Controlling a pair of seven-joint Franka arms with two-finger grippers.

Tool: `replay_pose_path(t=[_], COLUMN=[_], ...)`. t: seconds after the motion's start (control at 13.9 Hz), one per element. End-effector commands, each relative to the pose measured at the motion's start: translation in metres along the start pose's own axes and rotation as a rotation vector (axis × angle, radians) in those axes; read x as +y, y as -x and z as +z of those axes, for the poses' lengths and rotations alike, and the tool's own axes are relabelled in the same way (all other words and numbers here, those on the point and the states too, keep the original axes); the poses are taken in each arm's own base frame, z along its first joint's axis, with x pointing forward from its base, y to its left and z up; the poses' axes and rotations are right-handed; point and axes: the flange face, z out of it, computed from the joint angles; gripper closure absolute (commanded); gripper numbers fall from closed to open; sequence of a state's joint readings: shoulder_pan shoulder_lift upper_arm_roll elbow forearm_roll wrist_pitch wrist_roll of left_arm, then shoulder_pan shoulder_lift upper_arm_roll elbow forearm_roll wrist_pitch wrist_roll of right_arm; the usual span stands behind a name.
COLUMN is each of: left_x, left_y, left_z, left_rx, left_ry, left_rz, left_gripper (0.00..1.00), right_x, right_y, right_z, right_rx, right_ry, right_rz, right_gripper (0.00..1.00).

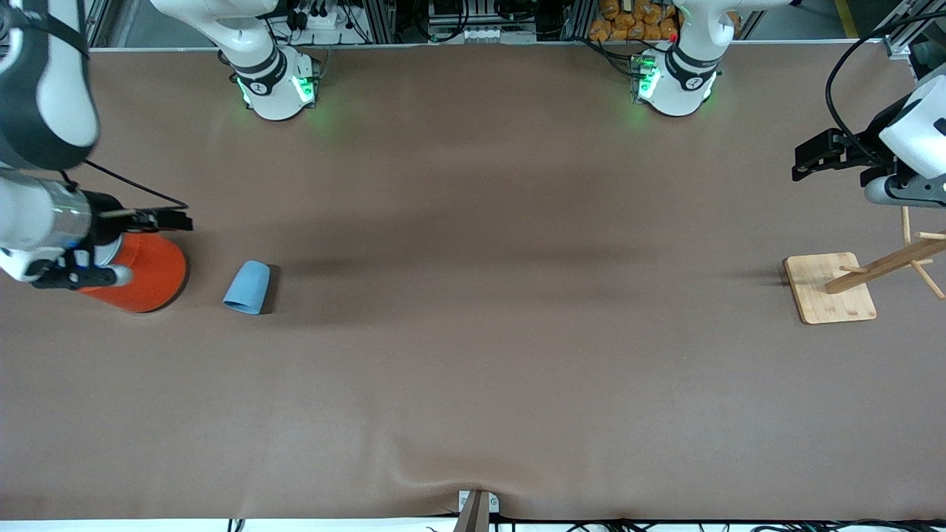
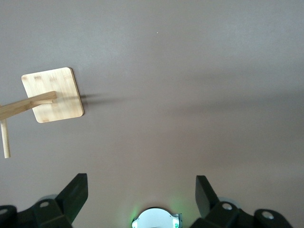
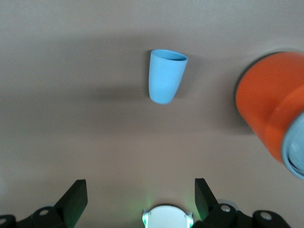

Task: Flip cup
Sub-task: 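Reach the right gripper down to the lying blue cup, then grasp the blue cup by its base with the right gripper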

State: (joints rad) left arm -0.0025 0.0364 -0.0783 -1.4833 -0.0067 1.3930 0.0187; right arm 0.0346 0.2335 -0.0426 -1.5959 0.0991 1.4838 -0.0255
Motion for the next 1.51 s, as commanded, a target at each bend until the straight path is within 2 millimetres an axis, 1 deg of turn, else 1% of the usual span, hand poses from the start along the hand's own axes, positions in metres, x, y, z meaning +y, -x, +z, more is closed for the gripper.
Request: replay_pose_path(t=[0.0, 0.07, 0.14, 0.22, 0.29, 0.43, 0.57, 0.72, 0.93, 1.22, 1.36, 1.43], left_x=[0.003, 0.002, 0.003, 0.003, 0.003, 0.002, 0.002, 0.004, 0.004, 0.004, 0.003, 0.004], left_y=[0.001, 0.001, 0.001, 0.001, 0.001, 0.001, 0.001, 0.001, 0.001, 0.001, 0.001, 0.001], left_z=[-0.001, -0.001, -0.001, -0.001, -0.001, 0.000, 0.000, 0.000, 0.000, 0.000, 0.000, 0.000], left_rx=[-0.008, -0.008, -0.008, -0.008, -0.008, -0.010, -0.010, -0.010, -0.010, -0.010, -0.011, -0.011], left_ry=[-0.007, -0.007, -0.007, -0.007, -0.007, -0.007, -0.007, -0.007, -0.007, -0.007, -0.007, -0.007], left_rz=[-0.007, -0.013, -0.012, -0.012, -0.012, -0.013, -0.013, -0.010, -0.016, -0.016, -0.018, -0.018], left_gripper=[0.00, 0.00, 0.00, 0.00, 0.00, 0.00, 0.00, 0.00, 0.00, 0.00, 0.00, 0.00], right_x=[0.007, 0.008, 0.005, 0.003, 0.005, 0.008, 0.010, 0.015, 0.024, 0.030, 0.032, 0.029], right_y=[-0.002, -0.006, -0.010, -0.011, -0.011, -0.017, -0.031, -0.049, -0.066, -0.071, -0.068, -0.068], right_z=[0.055, 0.078, 0.095, 0.112, 0.123, 0.135, 0.152, 0.171, 0.204, 0.248, 0.264, 0.267], right_rx=[0.029, 0.047, 0.064, 0.068, 0.071, 0.091, 0.132, 0.158, 0.173, 0.118, 0.141, 0.145], right_ry=[-0.016, -0.014, -0.008, -0.003, -0.001, 0.001, 0.017, 0.062, 0.067, 0.067, 0.070, 0.073], right_rz=[0.029, 0.032, 0.027, 0.024, 0.026, 0.030, 0.012, -0.079, -0.078, -0.072, -0.072, -0.079], right_gripper=[0.00, 0.00, 0.00, 0.00, 0.00, 0.00, 0.00, 0.00, 0.00, 0.00, 0.00, 0.16])
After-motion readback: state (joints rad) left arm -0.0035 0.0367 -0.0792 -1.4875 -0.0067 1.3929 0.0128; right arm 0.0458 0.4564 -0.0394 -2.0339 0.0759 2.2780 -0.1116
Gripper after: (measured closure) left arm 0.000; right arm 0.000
